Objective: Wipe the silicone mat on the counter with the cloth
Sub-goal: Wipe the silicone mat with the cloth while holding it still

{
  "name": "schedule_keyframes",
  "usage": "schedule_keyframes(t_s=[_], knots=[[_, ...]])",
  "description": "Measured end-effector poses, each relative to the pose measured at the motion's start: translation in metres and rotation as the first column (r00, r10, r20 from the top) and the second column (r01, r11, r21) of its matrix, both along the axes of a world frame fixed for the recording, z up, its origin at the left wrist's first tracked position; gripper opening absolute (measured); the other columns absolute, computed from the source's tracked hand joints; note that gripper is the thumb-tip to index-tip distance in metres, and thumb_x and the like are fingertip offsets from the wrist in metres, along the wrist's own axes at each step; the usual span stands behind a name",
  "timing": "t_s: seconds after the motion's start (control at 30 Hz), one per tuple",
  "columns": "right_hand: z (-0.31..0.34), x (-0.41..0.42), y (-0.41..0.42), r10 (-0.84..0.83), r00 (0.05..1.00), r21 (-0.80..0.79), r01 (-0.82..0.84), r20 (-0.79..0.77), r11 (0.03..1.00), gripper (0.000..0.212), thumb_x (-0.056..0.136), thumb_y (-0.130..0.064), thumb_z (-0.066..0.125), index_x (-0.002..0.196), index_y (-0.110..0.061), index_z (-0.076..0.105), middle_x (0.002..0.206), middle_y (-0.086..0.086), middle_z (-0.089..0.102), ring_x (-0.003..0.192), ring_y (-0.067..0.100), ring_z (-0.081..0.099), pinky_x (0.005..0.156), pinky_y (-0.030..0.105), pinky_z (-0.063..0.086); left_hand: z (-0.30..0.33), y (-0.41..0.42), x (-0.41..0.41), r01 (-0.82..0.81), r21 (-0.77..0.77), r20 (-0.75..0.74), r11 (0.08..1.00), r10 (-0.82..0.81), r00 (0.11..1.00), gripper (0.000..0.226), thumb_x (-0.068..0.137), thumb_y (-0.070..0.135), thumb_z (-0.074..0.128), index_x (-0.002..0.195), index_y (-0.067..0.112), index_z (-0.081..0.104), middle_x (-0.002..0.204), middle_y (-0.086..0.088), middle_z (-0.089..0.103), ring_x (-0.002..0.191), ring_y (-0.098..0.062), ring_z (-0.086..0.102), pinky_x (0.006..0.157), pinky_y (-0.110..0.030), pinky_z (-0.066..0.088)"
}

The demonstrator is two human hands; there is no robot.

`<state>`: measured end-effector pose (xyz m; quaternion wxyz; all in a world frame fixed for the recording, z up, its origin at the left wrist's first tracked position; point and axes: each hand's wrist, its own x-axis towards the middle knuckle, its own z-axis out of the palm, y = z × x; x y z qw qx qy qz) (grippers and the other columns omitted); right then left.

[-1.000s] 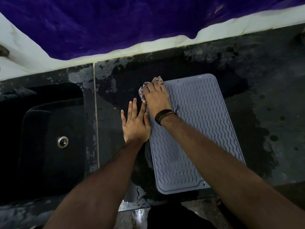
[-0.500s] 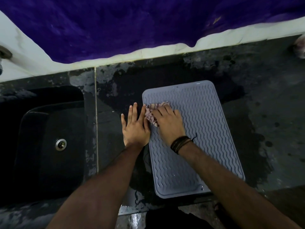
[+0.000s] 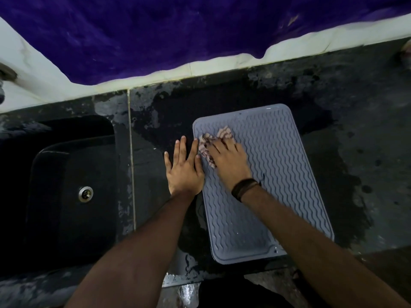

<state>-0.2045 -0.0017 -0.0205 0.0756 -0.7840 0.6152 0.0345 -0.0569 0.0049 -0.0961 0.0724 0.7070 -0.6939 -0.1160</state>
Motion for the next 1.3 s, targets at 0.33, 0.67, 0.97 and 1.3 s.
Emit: schedule_keyframes(t_s=[0.33,0.67,0.97,1.3], knots=[[0.024,-0.013,-0.024,-0.106,0.992,-0.076,0.111,0.068,0.991,0.050,0.084,-0.015,0.058,0.133,-0.022,0.050,0.135,0.003,0.053,0.129,0.026,0.041,0.100,0.043,0.035,0.003,0.001,0.000,0.012,0.016,-0.034,1.000,-0.011,0.999,0.054,0.107,0.043,0.019,0.161,0.038,0.014,0.170,0.003,0.005,0.156,-0.014,-0.003,0.125,-0.051,-0.002],[-0.006,-0.017,-0.029,-0.101,0.995,-0.025,0.101,0.018,0.995,0.055,0.091,-0.017,0.030,0.146,-0.016,0.038,0.143,0.009,0.046,0.139,0.033,0.031,0.107,0.046,0.029,0.004,0.001,-0.002,-0.005,0.007,-0.019,1.000,0.005,1.000,0.053,0.108,0.042,0.023,0.160,0.037,0.019,0.170,0.004,0.008,0.157,-0.014,0.000,0.124,-0.054,-0.004],[0.000,-0.028,0.046,-0.116,0.992,0.029,0.114,0.051,0.993,0.055,0.082,-0.016,0.062,0.136,-0.021,0.050,0.136,0.002,0.052,0.128,0.026,0.042,0.098,0.041,0.037,0.005,0.001,-0.003,0.000,0.022,-0.009,1.000,0.000,1.000,0.054,0.108,0.043,0.020,0.161,0.037,0.016,0.170,0.003,0.006,0.157,-0.015,-0.002,0.124,-0.055,-0.005],[0.004,0.017,-0.047,-0.043,0.996,-0.003,0.043,0.082,0.999,0.044,0.094,-0.020,0.045,0.138,-0.018,0.046,0.142,0.004,0.047,0.137,0.029,0.032,0.113,0.044,0.025,0.002,-0.001,-0.001,0.004,0.034,0.014,0.999,-0.004,1.000,0.054,0.107,0.044,0.015,0.160,0.036,0.019,0.170,0.004,0.006,0.156,-0.014,-0.002,0.124,-0.055,-0.003]])
